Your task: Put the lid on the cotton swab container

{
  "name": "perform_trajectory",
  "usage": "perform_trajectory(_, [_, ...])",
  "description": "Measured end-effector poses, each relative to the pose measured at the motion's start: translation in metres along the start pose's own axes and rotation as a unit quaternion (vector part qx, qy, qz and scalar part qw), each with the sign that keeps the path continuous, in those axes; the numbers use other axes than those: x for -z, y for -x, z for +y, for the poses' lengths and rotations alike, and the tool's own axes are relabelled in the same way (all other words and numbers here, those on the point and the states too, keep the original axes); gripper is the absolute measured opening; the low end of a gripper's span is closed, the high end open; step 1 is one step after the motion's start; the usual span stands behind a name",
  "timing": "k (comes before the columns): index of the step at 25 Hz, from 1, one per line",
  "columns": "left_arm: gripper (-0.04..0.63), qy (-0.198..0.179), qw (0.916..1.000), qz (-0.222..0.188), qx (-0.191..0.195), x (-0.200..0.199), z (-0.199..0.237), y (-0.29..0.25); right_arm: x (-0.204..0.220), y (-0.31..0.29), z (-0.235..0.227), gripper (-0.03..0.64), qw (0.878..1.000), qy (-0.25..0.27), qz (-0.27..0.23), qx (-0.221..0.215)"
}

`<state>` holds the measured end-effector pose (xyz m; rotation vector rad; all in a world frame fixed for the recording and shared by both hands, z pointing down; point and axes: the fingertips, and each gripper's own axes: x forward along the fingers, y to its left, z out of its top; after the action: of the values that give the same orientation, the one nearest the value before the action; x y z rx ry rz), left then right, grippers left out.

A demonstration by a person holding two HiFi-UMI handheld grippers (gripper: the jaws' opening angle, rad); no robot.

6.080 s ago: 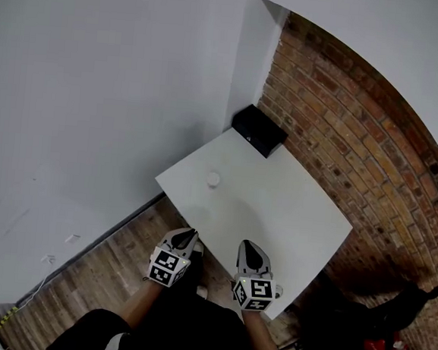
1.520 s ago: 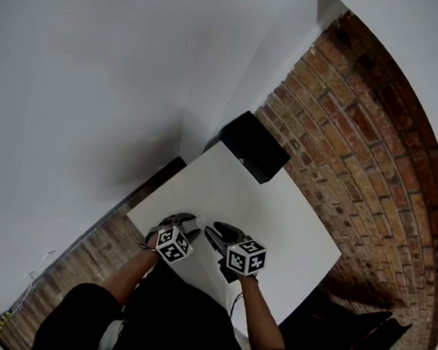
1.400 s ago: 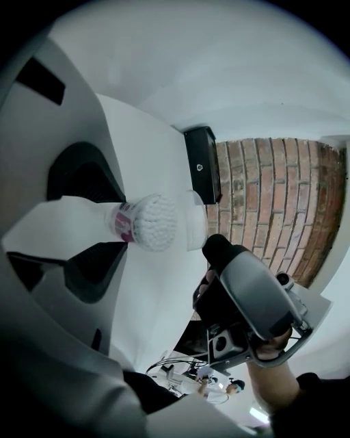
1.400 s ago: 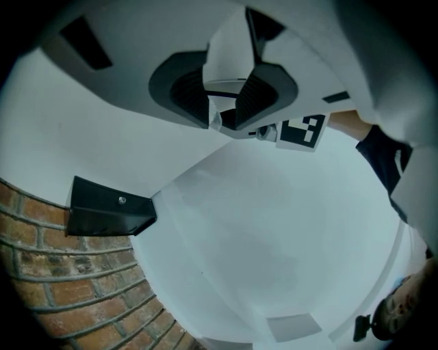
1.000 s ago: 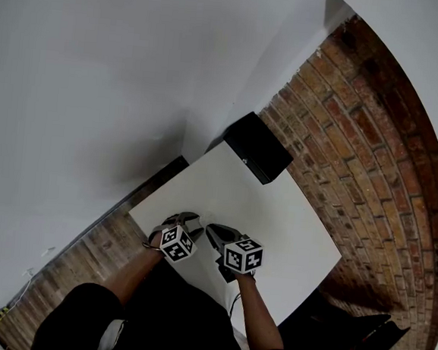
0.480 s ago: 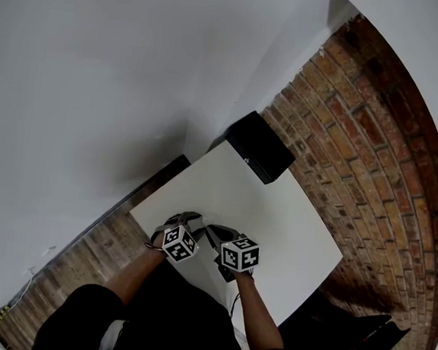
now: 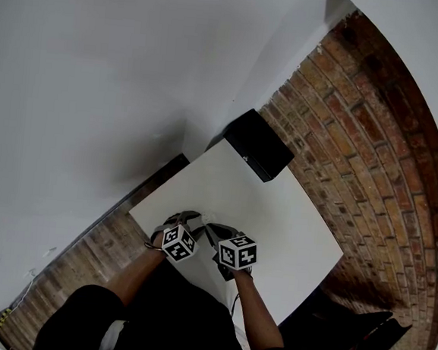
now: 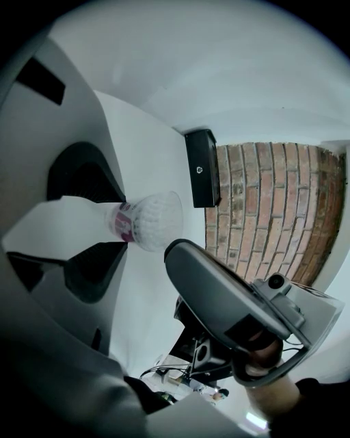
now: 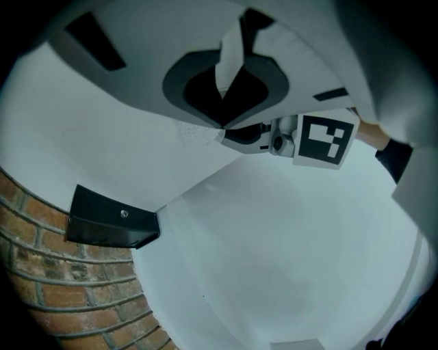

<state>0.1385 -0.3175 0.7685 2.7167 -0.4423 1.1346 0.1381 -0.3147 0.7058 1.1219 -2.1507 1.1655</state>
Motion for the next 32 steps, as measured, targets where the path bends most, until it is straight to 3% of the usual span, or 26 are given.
perform_trajectory(6, [0.191,-0.005,1.0000,0.002,-0.006,0.000,-0.001,-0.001,0.001,0.000,0.001,0.021,1.000,0.009,0.024,0.001])
perform_trajectory(22, [0.189,-0.025,0.9992,0.001,-0.032,-0.007,0.005,-0.003,-0.008,-0.001,-0.008,0.021,0.999,-0.002,0.024,0.025])
perform_trajectory(28, [0.187,-0.033,0.9990,0.000,-0.031,-0.007,0.006,-0.003,-0.009,-0.004,-0.009,0.021,0.999,-0.027,0.045,0.013])
perform_trajectory(32, [0.187,-0.042,0.9987,0.002,-0.030,-0.007,0.006,-0.003,-0.010,-0.007,-0.007,0.021,0.997,-0.002,0.071,0.018])
